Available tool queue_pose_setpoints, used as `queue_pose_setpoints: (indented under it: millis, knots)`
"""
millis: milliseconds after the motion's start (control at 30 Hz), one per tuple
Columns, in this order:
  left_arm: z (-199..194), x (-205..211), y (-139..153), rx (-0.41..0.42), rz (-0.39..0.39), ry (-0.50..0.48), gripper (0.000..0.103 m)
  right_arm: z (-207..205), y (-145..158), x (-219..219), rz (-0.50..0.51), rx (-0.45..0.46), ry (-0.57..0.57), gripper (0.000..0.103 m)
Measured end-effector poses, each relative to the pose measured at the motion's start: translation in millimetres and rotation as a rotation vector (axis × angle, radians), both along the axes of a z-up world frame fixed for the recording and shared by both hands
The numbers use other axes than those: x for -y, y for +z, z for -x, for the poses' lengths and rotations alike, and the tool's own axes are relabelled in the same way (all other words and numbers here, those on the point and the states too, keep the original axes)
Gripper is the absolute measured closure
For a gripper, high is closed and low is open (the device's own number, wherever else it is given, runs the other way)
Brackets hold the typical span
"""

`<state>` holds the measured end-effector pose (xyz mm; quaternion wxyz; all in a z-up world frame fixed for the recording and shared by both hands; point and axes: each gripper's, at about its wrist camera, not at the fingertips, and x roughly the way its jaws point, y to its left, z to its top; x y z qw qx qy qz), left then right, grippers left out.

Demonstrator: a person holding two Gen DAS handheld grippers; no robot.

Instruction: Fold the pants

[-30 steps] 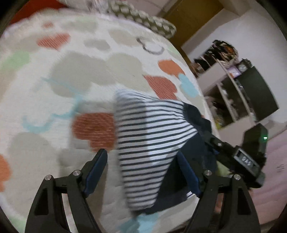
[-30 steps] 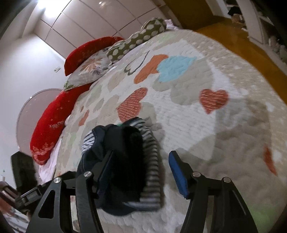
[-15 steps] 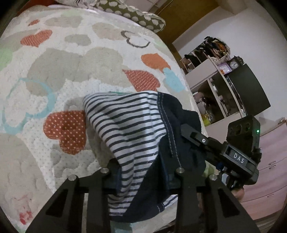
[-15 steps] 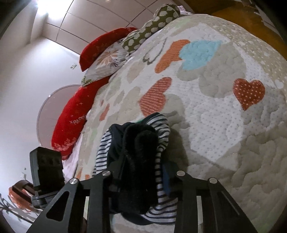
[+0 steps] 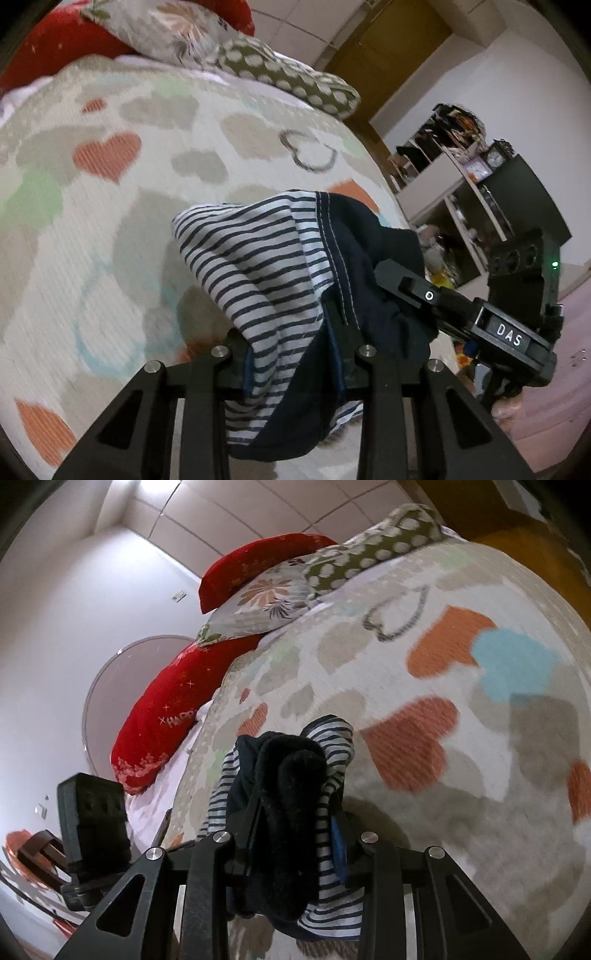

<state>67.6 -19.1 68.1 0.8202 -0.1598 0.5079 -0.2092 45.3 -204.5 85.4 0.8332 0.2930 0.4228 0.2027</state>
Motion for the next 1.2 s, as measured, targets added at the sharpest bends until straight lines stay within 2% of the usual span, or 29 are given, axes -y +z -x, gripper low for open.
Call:
queue_pose_setpoints:
  millis: [167, 333, 433, 467, 533, 600, 700, 733, 800, 867, 933, 1000, 1067, 1133, 1200]
  knots:
    - [-42, -14, -10, -0.004, -0.045, 0.048, 0.073, -39, -1, -18, 0.038, 0.000, 0.013, 0.069]
    - [-64, -16, -21, -0.001, -0.094, 0.071, 0.073, -71, -9, -32, 0.089, -0.018, 0.016, 0.070]
    - [-69, -17, -34, -0.023, -0.155, 0.099, 0.061, -84, -17, -36, 0.136, -0.035, 0.002, 0.069]
    - [-68, -19, -37, -0.031, -0.153, 0.101, 0.056, -87, -22, -38, 0.179, -0.051, -0.012, 0.065]
    - [-63, -27, -36, -0.044, -0.134, 0.106, 0.055, -87, -27, -38, 0.252, -0.065, -0.044, 0.061]
    - [-53, -35, -27, -0.028, -0.151, 0.113, 0.055, -80, -20, -35, 0.294, -0.039, -0.058, 0.058]
    - [-37, -40, -8, 0.042, -0.197, 0.138, 0.051, -63, 11, -32, 0.374, 0.070, -0.125, 0.058]
    - [-34, -40, -5, 0.056, -0.197, 0.140, 0.049, -60, 20, -32, 0.367, 0.102, -0.121, 0.058]
    - [-27, -39, -4, 0.070, -0.175, 0.143, 0.043, -57, 28, -34, 0.262, 0.112, -0.077, 0.058]
    - [-23, -33, -17, 0.035, -0.157, 0.130, 0.042, -62, 18, -38, 0.066, 0.055, 0.004, 0.058]
    - [-21, -29, -32, -0.013, -0.164, 0.116, 0.042, -66, 0, -43, -0.034, -0.011, 0.022, 0.058]
    - [-18, -27, -44, -0.043, -0.166, 0.109, 0.041, -68, -19, -44, 0.005, -0.064, -0.006, 0.058]
    - [-11, -28, -39, -0.020, -0.168, 0.105, 0.038, -69, -35, -41, 0.055, -0.099, -0.044, 0.059]
    - [-2, -31, -29, 0.007, -0.174, 0.112, 0.037, -64, -34, -33, 0.035, -0.087, -0.073, 0.059]
    - [8, -32, -20, 0.030, -0.188, 0.123, 0.036, -53, -20, -28, 0.080, -0.052, -0.113, 0.056]
